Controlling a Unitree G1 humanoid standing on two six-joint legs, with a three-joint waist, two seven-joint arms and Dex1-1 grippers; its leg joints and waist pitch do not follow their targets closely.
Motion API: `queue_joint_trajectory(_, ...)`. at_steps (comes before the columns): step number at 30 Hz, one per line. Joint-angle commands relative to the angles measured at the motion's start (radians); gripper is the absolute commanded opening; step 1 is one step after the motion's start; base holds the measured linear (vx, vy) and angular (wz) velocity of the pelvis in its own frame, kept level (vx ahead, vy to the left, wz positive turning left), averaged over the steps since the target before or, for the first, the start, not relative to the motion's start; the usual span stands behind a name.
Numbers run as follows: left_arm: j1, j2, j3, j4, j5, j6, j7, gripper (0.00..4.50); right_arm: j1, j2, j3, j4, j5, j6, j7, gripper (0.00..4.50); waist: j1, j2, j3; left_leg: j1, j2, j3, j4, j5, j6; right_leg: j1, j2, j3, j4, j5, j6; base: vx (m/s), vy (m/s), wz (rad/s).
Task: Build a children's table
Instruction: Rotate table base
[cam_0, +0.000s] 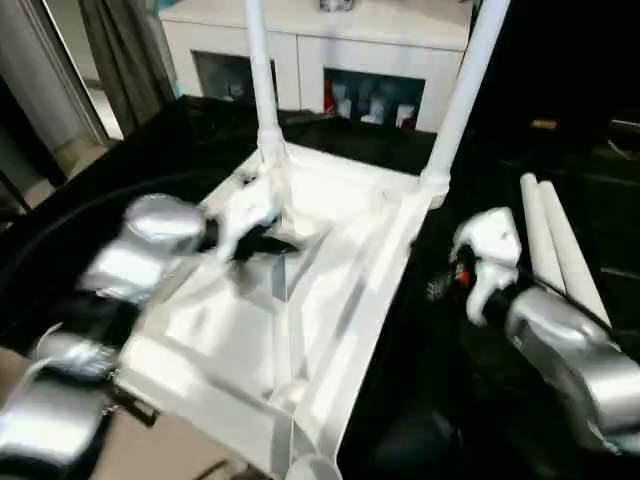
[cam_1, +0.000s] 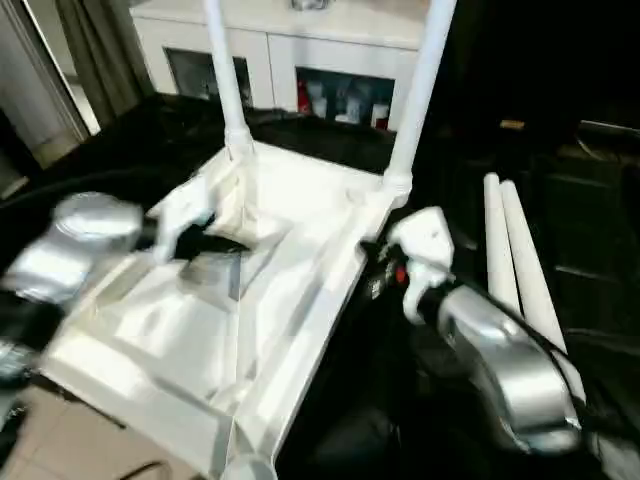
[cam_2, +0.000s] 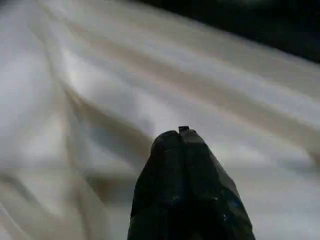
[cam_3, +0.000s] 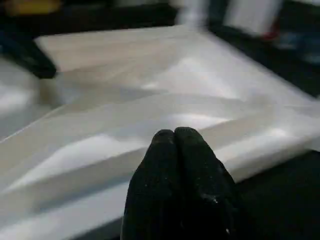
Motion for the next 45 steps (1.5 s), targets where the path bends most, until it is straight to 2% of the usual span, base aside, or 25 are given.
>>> queue_joint_trajectory(1, 0.015, 0.053, -0.028, -0.068, 0.011, 0.048, -0.075, 0.0, 0.012, -0.067, 0.024, -0.069, 0.041, 0.02, 0.107, 0.08, 0.003, 0.001, -0.061, 0.025, 0.053, -0.022, -0.083, -0.294, -0.014, 0.044, -0.067, 0.045, -0.074, -0.282, -0.189, 0.0, 0.0, 0.0)
queue_joint_trajectory(2, 0.03, 0.073, -0.042, -0.094, 0.017, 0.066, -0.097, 0.0, 0.018, -0.094, 0.028, -0.084, 0.05, 0.025, 0.14, 0.08, 0.003, 0.002, -0.06, 0.025, 0.054, -0.023, -0.085, -0.302, -0.016, 0.046, -0.067, 0.045, -0.073, -0.284, -0.187, 0.0, 0.0, 0.0)
queue_joint_trajectory(3, 0.046, 0.089, -0.066, -0.111, 0.038, 0.071, -0.107, 0.0, 0.025, -0.127, 0.034, -0.105, 0.066, 0.038, 0.182, 0.08, 0.002, 0.005, -0.056, 0.026, 0.055, -0.022, -0.086, -0.323, -0.018, 0.042, -0.067, 0.046, -0.077, -0.301, -0.186, 0.0, 0.0, 0.0)
queue_joint_trajectory(6, 0.055, 0.08, -0.094, -0.085, 0.087, 0.048, -0.076, 0.0, 0.036, -0.163, 0.039, -0.136, 0.092, 0.054, 0.228, 0.08, 0.007, 0.004, -0.056, 0.031, 0.054, -0.022, -0.084, -0.342, -0.024, 0.039, -0.07, 0.047, -0.083, -0.336, -0.187, 0.0, 0.0, 0.0)
queue_joint_trajectory(11, 0.05, 0.045, -0.14, -0.039, 0.153, 0.027, -0.017, 0.0, 0.047, -0.206, 0.047, -0.171, 0.12, 0.076, 0.266, 0.08, 0.011, 0.0, -0.059, 0.025, 0.053, -0.024, -0.084, -0.312, -0.024, 0.044, -0.07, 0.047, -0.083, -0.321, -0.179, 0.0, 0.0, 0.0)
queue_joint_trajectory(12, 0.035, 0.025, -0.153, -0.001, 0.184, 0.015, 0.032, 0.0, 0.051, -0.217, 0.048, -0.175, 0.121, 0.075, 0.272, 0.08, 0.01, -0.003, -0.059, 0.023, 0.051, -0.024, -0.083, -0.306, -0.022, 0.045, -0.07, 0.047, -0.084, -0.32, -0.177, 0.0, 0.0, 0.0)
queue_joint_trajectory(16, -0.003, -0.007, -0.186, 0.117, 0.267, -0.03, 0.138, 0.0, 0.053, -0.229, 0.049, -0.181, 0.123, 0.081, 0.283, 0.08, 0.012, -0.004, -0.061, 0.022, 0.05, -0.025, -0.079, -0.293, -0.015, 0.046, -0.07, 0.046, -0.085, -0.321, -0.169, 0.0, 0.0, 0.0)
queue_joint_trajectory(17, -0.017, -0.019, -0.19, 0.157, 0.288, -0.044, 0.18, 0.0, 0.053, -0.231, 0.05, -0.184, 0.124, 0.084, 0.284, 0.08, 0.013, 0.0, -0.06, 0.023, 0.05, -0.025, -0.08, -0.295, -0.015, 0.045, -0.069, 0.046, -0.086, -0.316, -0.171, 0.0, 0.0, 0.0)
queue_joint_trajectory(18, -0.03, -0.033, -0.19, 0.192, 0.301, -0.05, 0.219, 0.0, 0.053, -0.234, 0.05, -0.187, 0.127, 0.087, 0.284, 0.08, 0.013, -0.003, -0.061, 0.022, 0.049, -0.025, -0.078, -0.294, -0.014, 0.046, -0.069, 0.046, -0.085, -0.304, -0.174, 0.0, 0.0, 0.0)
queue_joint_trajectory(19, -0.045, -0.048, -0.188, 0.228, 0.314, -0.064, 0.265, 0.0, 0.053, -0.237, 0.05, -0.19, 0.129, 0.089, 0.283, 0.08, 0.012, -0.003, -0.058, 0.02, 0.046, -0.024, -0.077, -0.294, -0.01, 0.046, -0.067, 0.044, -0.089, -0.316, -0.171, 0.0, 0.0, 0.0)
queue_joint_trajectory(21, -0.071, -0.074, -0.184, 0.28, 0.33, -0.081, 0.339, 0.0, 0.055, -0.243, 0.05, -0.194, 0.133, 0.092, 0.282, 0.08, 0.014, -0.004, -0.059, 0.025, 0.047, -0.024, -0.074, -0.31, -0.007, 0.044, -0.068, 0.044, -0.091, -0.341, -0.168, 0.0, 0.0, 0.0)
queue_joint_trajectory(22, -0.093, -0.099, -0.181, 0.32, 0.342, -0.094, 0.395, 0.0, 0.058, -0.247, 0.05, -0.196, 0.134, 0.093, 0.28, 0.08, 0.016, -0.005, -0.058, 0.023, 0.046, -0.025, -0.075, -0.309, -0.006, 0.047, -0.069, 0.043, -0.094, -0.368, -0.159, 0.0, 0.0, 0.0)
queue_joint_trajectory(25, -0.128, -0.14, -0.185, 0.379, 0.355, -0.11, 0.438, 0.0, 0.063, -0.252, 0.051, -0.202, 0.133, 0.096, 0.28, 0.08, 0.019, -0.006, -0.058, 0.023, 0.046, -0.027, -0.076, -0.304, -0.003, 0.044, -0.07, 0.042, -0.101, -0.411, -0.132, 0.0, 0.0, 0.0)
queue_joint_trajectory(28, -0.154, -0.18, -0.18, 0.425, 0.353, -0.117, 0.466, 0.0, 0.066, -0.256, 0.051, -0.205, 0.133, 0.098, 0.281, 0.08, 0.021, -0.008, -0.058, 0.022, 0.047, -0.027, -0.076, -0.295, 0.002, 0.044, -0.07, 0.043, -0.101, -0.398, -0.131, 0.0, 0.0, 0.0)
queue_joint_trajectory(31, -0.195, -0.241, -0.168, 0.52, 0.356, -0.137, 0.55, 0.0, 0.069, -0.263, 0.046, -0.21, 0.136, 0.103, 0.282, 0.08, 0.029, -0.007, -0.058, 0.034, 0.049, -0.023, -0.071, -0.309, 0.009, 0.035, -0.068, 0.045, -0.104, -0.378, -0.149, 0.0, 0.0, 0.0)
queue_joint_trajectory(33, -0.228, -0.296, -0.152, 0.607, 0.355, -0.161, 0.619, 0.0, 0.072, -0.271, 0.04, -0.216, 0.138, 0.108, 0.282, 0.08, 0.033, -0.007, -0.058, 0.031, 0.05, -0.025, -0.072, -0.306, 0.012, 0.041, -0.07, 0.044, -0.103, -0.379, -0.152, 0.0, 0.0, 0.0)
queue_joint_trajectory(35, -0.246, -0.332, -0.143, 0.655, 0.355, -0.18, 0.644, 0.0, 0.076, -0.276, 0.036, -0.219, 0.138, 0.109, 0.281, 0.08, 0.036, -0.008, -0.06, 0.023, 0.049, -0.028, -0.073, -0.296, 0.017, 0.048, -0.072, 0.041, -0.103, -0.377, -0.14, 0.0, 0.0, 0.0)
queue_joint_trajectory(38, -0.255, -0.364, -0.139, 0.679, 0.348, -0.207, 0.635, 0.0, 0.082, -0.28, 0.03, -0.223, 0.139, 0.111, 0.281, 0.08, 0.037, -0.01, -0.062, 0.02, 0.049, -0.029, -0.073, -0.281, 0.025, 0.049, -0.073, 0.041, -0.103, -0.351, -0.139, 0.0, 0.0, 0.0)
queue_joint_trajectory(45, -0.298, -0.43, -0.107, 0.737, 0.321, -0.263, 0.647, 0.0, 0.083, -0.282, 0.025, -0.225, 0.135, 0.107, 0.269, 0.08, 0.043, -0.014, -0.068, 0.014, 0.052, -0.028, -0.067, -0.224, 0.049, 0.054, -0.075, 0.041, -0.089, -0.23, -0.18, 0.0, 0.0, 0.0)
